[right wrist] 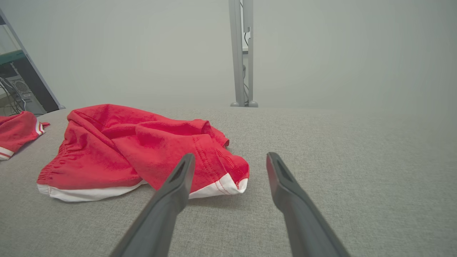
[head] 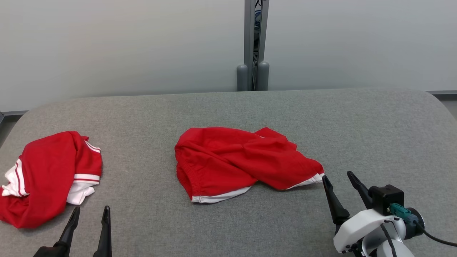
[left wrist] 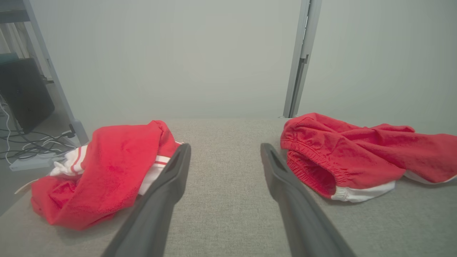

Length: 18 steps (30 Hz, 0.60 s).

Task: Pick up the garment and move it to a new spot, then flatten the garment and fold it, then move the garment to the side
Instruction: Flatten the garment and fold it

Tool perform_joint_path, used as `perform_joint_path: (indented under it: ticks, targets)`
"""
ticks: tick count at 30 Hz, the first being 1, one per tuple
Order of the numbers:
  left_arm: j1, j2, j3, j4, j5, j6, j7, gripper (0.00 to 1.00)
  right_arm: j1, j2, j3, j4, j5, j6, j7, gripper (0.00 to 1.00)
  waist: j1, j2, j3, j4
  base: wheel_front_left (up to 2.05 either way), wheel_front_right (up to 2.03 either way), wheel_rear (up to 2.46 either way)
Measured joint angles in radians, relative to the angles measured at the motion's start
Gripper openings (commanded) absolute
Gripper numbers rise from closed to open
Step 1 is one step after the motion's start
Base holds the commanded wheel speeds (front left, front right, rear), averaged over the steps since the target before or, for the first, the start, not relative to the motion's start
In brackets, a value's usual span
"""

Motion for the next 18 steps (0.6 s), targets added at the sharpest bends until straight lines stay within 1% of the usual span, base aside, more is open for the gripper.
perform_joint_path:
  ticks: [8,18]
  targets:
    - [-0.002,0.021,-0.016,0.027,0.021,0.001,0.003,1.00,0.000,0.000,0.005,-0.002,0.001,0.000,0.002,1.00,0.0000,0.0000,-0.001,0.006,0.00,0.00,0.00]
    - [-0.011,0.021,-0.027,0.026,0.012,0.001,0.003,1.00,0.000,0.000,0.011,0.000,0.004,0.000,0.007,1.00,0.0000,0.0000,-0.002,0.006,0.00,0.00,0.00]
